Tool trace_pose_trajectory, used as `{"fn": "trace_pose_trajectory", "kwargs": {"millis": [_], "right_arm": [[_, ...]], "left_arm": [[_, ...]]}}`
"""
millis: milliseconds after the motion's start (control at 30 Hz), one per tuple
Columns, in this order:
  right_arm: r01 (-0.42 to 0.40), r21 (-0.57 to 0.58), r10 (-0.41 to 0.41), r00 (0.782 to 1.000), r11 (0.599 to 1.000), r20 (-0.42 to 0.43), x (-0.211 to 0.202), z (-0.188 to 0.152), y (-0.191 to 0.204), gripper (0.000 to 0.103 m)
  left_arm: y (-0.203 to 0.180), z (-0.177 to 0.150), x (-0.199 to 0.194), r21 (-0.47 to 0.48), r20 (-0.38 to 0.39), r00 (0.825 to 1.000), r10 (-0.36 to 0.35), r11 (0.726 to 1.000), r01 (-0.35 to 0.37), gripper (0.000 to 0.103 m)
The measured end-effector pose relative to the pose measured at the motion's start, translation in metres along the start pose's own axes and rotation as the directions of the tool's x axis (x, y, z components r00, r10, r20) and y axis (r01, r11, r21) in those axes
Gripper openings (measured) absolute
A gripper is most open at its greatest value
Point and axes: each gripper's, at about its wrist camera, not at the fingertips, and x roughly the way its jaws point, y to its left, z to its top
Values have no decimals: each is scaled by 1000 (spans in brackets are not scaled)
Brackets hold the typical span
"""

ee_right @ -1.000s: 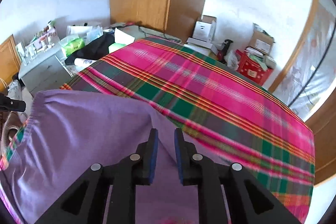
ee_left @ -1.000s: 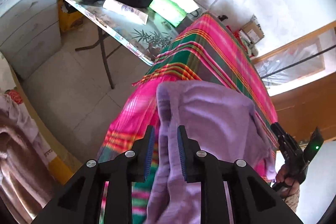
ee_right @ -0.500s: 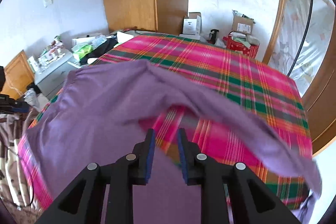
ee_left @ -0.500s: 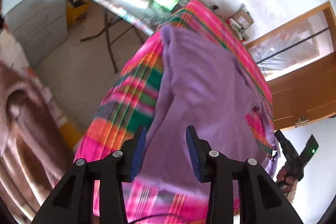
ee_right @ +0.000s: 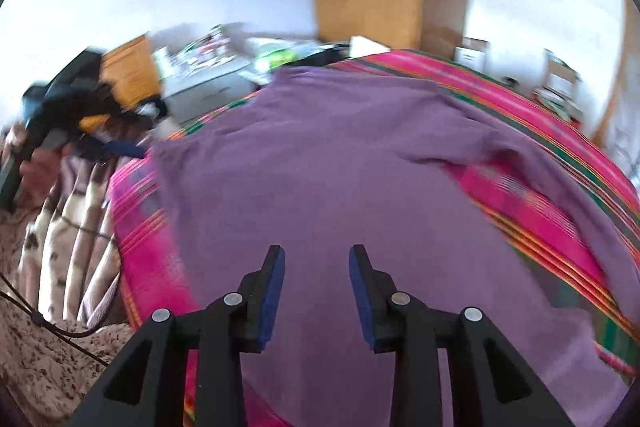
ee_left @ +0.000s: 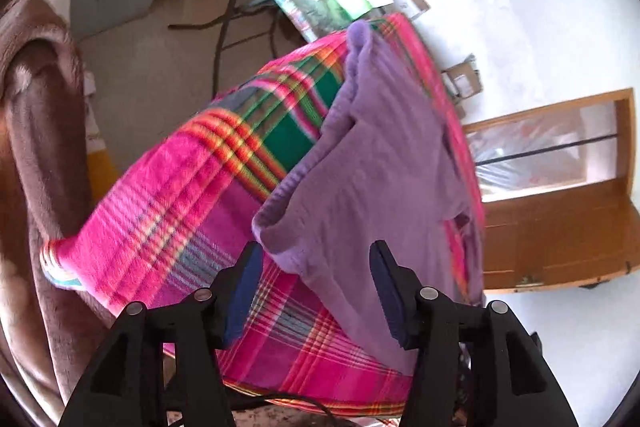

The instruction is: Fold clothes

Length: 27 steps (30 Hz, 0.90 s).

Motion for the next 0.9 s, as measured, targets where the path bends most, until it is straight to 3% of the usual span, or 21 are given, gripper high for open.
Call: {"fn": "trace_pose_trajectory", "kwargs": {"millis": [200,300,367,433,700,900], "right_arm": [[-77,-53,76,997,996,-11,22,-1,40,34],[-92,-27,92,996,995,-19,29,-4,47,34],[-111,-5,111,994,994,-23,33,-6,50,34],[-113,1,113,993,994,-34,35,-9,52,34],[-146,55,148,989,988,-22,37,-13,51,36],[-79,188,69,996,979,60,5,-23,13,36]], "left_arm": [[2,-2,16,-18,9,999,41,999,-41,54],[4,0,16,-7,44,997,61,998,-61,29],[7,0,16,-8,51,997,60,998,-60,25],[9,1,15,-9,73,996,56,998,-55,14],[24,3,9,-37,105,992,64,998,-60,12],[20,0,8,-29,124,987,106,994,-103,15]]}}
